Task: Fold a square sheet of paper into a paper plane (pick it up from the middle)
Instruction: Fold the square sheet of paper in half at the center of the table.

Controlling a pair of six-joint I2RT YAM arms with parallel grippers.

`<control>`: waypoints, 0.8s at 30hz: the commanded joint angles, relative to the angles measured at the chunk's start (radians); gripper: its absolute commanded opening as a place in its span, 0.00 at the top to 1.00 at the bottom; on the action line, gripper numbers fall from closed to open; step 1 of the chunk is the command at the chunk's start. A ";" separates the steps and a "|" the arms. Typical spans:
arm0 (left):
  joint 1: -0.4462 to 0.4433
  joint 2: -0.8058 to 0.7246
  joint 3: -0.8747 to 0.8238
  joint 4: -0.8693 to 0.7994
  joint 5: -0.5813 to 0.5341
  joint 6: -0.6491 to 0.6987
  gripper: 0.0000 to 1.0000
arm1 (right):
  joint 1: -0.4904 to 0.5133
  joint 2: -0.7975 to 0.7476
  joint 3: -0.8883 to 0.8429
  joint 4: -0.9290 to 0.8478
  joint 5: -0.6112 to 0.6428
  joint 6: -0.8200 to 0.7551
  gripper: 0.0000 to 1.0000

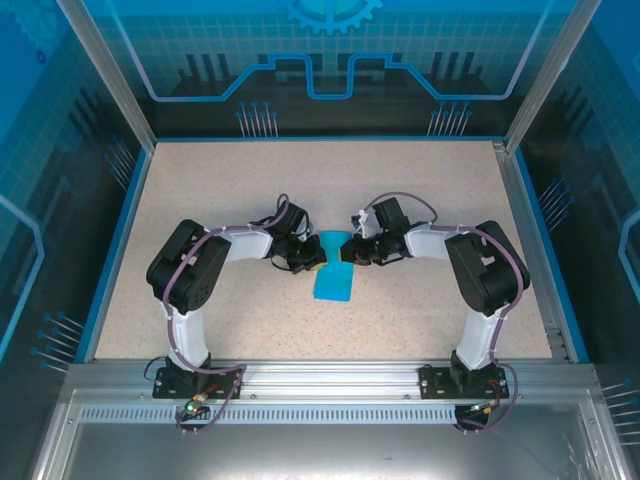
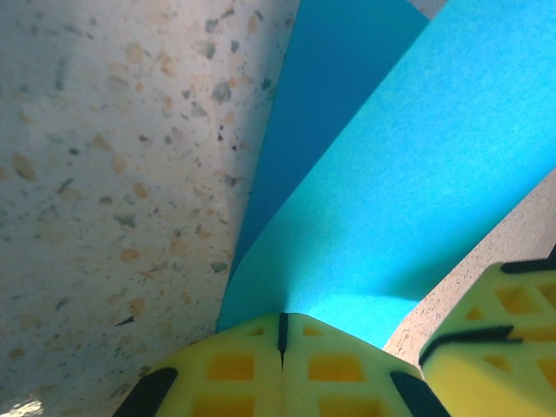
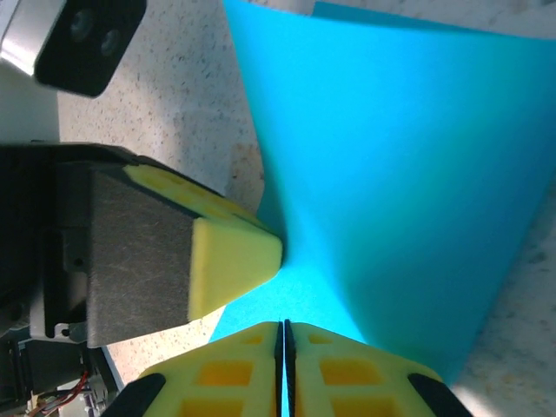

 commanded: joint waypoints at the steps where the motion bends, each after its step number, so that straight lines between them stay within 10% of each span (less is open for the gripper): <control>1: -0.006 0.041 -0.027 -0.121 -0.044 0.015 1.00 | -0.021 0.042 -0.020 0.001 -0.016 -0.032 0.88; 24: -0.006 0.046 -0.022 -0.126 -0.042 0.015 1.00 | -0.058 0.072 0.108 -0.111 -0.010 -0.072 0.87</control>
